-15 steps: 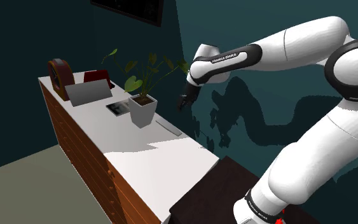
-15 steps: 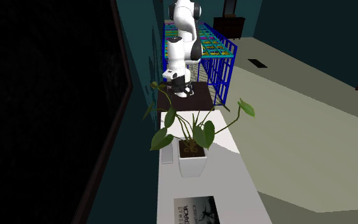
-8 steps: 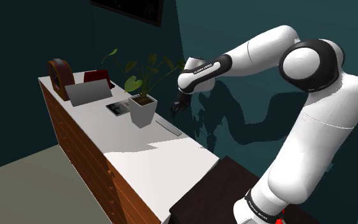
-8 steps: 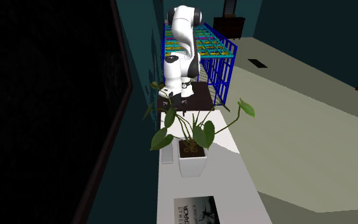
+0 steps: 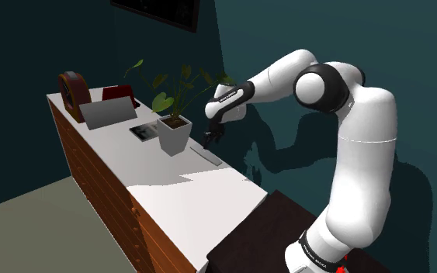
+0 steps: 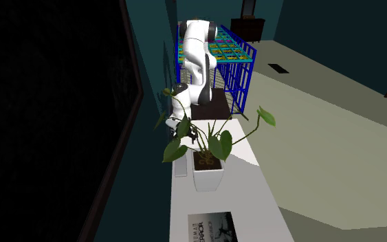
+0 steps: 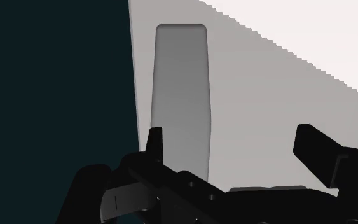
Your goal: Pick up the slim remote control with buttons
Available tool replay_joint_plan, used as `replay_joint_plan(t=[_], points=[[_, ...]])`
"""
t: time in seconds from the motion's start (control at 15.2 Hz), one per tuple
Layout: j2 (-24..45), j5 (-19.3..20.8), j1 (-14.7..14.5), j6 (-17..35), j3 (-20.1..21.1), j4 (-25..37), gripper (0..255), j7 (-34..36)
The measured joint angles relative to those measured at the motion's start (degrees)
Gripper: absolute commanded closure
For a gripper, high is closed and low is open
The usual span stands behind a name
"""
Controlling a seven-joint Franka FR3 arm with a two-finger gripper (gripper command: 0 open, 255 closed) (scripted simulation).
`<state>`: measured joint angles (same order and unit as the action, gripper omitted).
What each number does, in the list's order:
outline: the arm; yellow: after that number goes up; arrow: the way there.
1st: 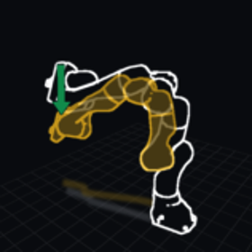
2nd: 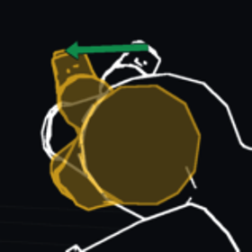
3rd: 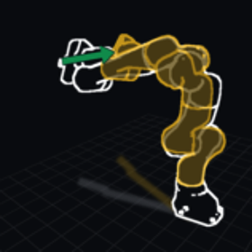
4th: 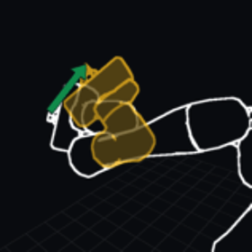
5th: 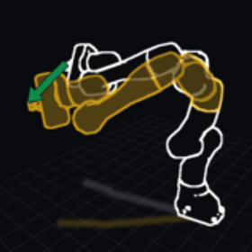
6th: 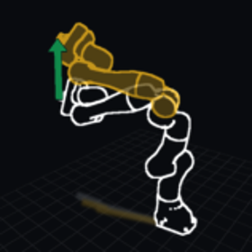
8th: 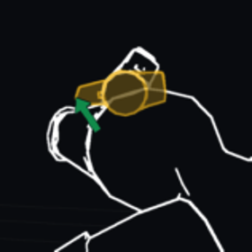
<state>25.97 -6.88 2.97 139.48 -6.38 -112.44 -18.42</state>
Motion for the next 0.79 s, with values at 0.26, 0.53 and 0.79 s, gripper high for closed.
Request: replay_joint_plan(t=[0.26,0.53,0.79], points=[[9.42,-0.10,1.13,-0.21,-0.05,8.78,0,-0.50],[13.34,-0.27,1.46,1.01,0.10,11.18,0,-0.62],[16.05,-0.55,1.63,2.69,0.39,12.20,0,-0.72]])
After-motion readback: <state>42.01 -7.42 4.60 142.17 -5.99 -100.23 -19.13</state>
